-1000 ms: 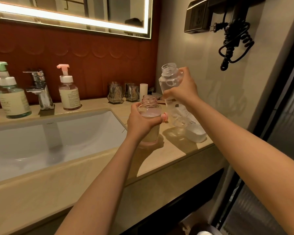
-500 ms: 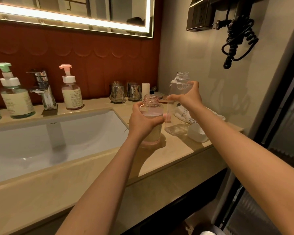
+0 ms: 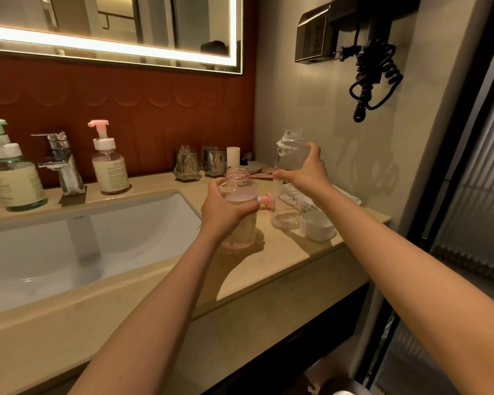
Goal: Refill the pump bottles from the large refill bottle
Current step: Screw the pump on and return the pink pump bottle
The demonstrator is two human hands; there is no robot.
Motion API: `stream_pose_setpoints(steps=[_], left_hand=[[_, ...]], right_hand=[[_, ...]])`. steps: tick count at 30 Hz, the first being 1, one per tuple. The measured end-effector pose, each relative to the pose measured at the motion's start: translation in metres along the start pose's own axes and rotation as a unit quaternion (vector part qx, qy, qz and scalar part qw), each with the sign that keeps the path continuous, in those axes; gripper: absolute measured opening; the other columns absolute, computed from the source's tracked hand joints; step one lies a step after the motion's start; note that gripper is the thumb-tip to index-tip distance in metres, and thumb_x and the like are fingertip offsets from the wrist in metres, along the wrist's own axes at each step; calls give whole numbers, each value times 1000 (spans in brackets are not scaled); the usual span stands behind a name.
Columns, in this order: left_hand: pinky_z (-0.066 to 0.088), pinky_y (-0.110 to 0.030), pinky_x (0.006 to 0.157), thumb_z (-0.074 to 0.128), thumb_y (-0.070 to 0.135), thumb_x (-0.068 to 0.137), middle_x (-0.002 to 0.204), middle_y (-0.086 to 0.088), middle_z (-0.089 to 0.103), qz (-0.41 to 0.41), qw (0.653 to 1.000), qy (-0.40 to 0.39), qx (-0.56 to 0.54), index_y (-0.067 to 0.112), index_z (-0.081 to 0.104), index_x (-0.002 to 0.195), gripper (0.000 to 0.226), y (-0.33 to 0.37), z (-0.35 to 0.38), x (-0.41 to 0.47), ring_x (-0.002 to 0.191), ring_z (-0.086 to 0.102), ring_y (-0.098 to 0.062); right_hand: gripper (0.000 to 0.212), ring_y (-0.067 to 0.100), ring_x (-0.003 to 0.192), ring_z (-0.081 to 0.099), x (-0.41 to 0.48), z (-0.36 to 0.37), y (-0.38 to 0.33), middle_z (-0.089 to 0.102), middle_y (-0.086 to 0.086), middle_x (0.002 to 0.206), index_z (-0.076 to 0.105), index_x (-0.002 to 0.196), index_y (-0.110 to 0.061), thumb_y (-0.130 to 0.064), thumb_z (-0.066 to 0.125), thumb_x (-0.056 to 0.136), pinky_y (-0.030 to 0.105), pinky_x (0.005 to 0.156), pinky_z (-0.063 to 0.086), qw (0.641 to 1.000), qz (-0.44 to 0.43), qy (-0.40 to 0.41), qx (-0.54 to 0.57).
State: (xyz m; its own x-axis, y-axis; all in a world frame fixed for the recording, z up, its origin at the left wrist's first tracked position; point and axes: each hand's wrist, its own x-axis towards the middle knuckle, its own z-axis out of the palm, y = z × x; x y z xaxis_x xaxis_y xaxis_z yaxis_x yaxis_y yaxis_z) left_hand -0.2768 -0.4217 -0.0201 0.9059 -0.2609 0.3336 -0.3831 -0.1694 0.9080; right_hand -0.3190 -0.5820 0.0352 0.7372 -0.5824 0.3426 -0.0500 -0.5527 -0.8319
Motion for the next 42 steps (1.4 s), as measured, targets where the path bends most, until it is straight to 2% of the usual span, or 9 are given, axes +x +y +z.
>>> stream_pose_setpoints(steps=[4, 8, 12, 16, 21, 26, 32, 36, 42], left_hand=[[42, -32, 88, 81, 33, 67, 139, -7, 45, 2, 1000, -2, 14, 16, 28, 140, 92, 0, -2, 1, 123, 45, -24], [43, -31, 86, 81, 34, 66, 137, -6, 47, 3, 1000, 6, 22, 16, 32, 139, 90, 1, -4, 2, 121, 47, -23], [41, -26, 80, 80, 31, 69, 133, -5, 51, 7, 999, 32, 32, 16, 37, 135, 81, 0, -8, 3, 116, 49, -20], [41, -28, 84, 80, 33, 69, 136, -5, 50, -3, 997, 68, 39, 17, 37, 137, 83, -2, -24, 9, 120, 48, -22], [40, -29, 83, 80, 32, 69, 135, -5, 50, 1, 993, 100, 60, 17, 39, 136, 80, -4, -66, 16, 117, 47, -22], [41, -30, 80, 82, 32, 67, 133, -6, 51, -2, 988, 111, 107, 17, 41, 134, 79, -18, -107, 20, 114, 48, -22], [41, -30, 78, 82, 27, 67, 131, -7, 52, -30, 984, 117, 131, 18, 43, 132, 77, -39, -128, 17, 102, 45, -16], [42, -31, 81, 82, 28, 66, 132, -7, 51, -46, 982, 109, 150, 18, 40, 135, 81, -49, -130, 18, 112, 48, -23], [38, -28, 80, 82, 30, 65, 130, -6, 52, -60, 972, 97, 206, 20, 41, 134, 80, -55, -130, 17, 112, 49, -22]], right_hand=[[93, 28, 129, 38, 2, 0, 2, 35, 14, 142, 17, 144, -12, -24, 77, 75, 36, 103, 37, 1000, 8, 16, -11], [96, 27, 133, 32, -8, -1, -1, 27, 15, 145, 14, 145, -6, -28, 76, 75, 33, 104, 32, 997, 10, 75, -29], [61, 21, 116, 40, -26, 1, -6, 38, 13, 132, 36, 133, -4, -12, 65, 80, 17, 86, 31, 960, -168, 208, -80], [36, 22, 106, 47, -30, 24, -11, 49, 10, 116, 52, 116, -6, 4, 53, 81, 17, 79, 32, 938, -287, 67, -182], [56, 26, 124, 36, -20, 69, -7, 39, 10, 135, 37, 137, -8, -8, 59, 86, 34, 99, 37, 894, -200, -129, -381], [48, 28, 118, 40, -3, 96, 1, 46, 13, 129, 42, 131, -5, -13, 59, 86, 35, 93, 41, 826, -171, -167, -510], [33, 28, 117, 42, 11, 113, 2, 50, 13, 126, 48, 126, -5, -12, 47, 94, 33, 92, 40, 783, -183, -171, -570], [33, 27, 114, 47, 14, 118, 1, 50, 13, 125, 48, 126, -5, -8, 50, 93, 33, 89, 43, 784, -195, -152, -569], [50, 28, 105, 49, 18, 116, -21, 47, 14, 123, 42, 127, -5, -1, 64, 83, 36, 83, 50, 854, -233, -78, -458]])
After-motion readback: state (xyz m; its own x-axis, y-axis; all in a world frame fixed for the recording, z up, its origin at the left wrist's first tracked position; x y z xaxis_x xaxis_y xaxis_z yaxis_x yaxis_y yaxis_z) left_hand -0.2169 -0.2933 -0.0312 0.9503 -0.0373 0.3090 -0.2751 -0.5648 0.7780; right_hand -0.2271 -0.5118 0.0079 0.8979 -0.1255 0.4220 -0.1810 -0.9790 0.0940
